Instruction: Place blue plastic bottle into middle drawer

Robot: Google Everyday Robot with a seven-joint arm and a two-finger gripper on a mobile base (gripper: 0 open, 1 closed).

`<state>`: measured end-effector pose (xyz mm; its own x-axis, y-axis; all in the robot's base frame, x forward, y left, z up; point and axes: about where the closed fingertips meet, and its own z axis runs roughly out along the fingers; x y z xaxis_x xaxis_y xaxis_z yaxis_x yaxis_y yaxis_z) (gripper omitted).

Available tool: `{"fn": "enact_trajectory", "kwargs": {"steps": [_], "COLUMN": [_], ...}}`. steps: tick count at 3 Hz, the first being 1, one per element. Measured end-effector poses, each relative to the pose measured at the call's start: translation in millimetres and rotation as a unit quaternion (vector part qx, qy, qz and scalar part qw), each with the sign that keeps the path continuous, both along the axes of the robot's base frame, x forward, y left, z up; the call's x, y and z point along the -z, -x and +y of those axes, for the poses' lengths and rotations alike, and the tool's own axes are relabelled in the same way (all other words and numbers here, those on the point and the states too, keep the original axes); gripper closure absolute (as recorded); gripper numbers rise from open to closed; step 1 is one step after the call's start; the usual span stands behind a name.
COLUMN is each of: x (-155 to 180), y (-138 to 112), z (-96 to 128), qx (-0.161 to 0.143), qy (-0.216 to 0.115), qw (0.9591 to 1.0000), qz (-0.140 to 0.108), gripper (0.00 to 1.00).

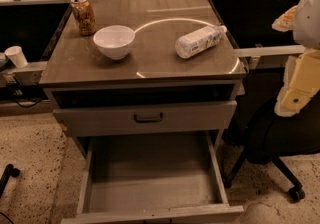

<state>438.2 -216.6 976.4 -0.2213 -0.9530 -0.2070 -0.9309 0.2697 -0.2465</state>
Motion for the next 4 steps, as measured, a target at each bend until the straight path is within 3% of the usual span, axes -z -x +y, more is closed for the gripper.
{"fn": "enact_trajectory", "kwargs": {"steps": [1,2,3,4], "x": [0.0,9.5,18.7,15.1], "y": [-0.1,-22.5,-68.2,-103.8], "z": [0.0,1.3,6.7,19.6], "qx": [0.0,-0.021,-0.082,-0.159], "qy": [0.0,-0.014,-0.025,-0.057], "qw": [1.0,0.9994,0.9945,0.9795], "qz": [0.0,-0.025,-0.06,-0.11], "gripper": [0.0,0.0,0.0,0.0]}}
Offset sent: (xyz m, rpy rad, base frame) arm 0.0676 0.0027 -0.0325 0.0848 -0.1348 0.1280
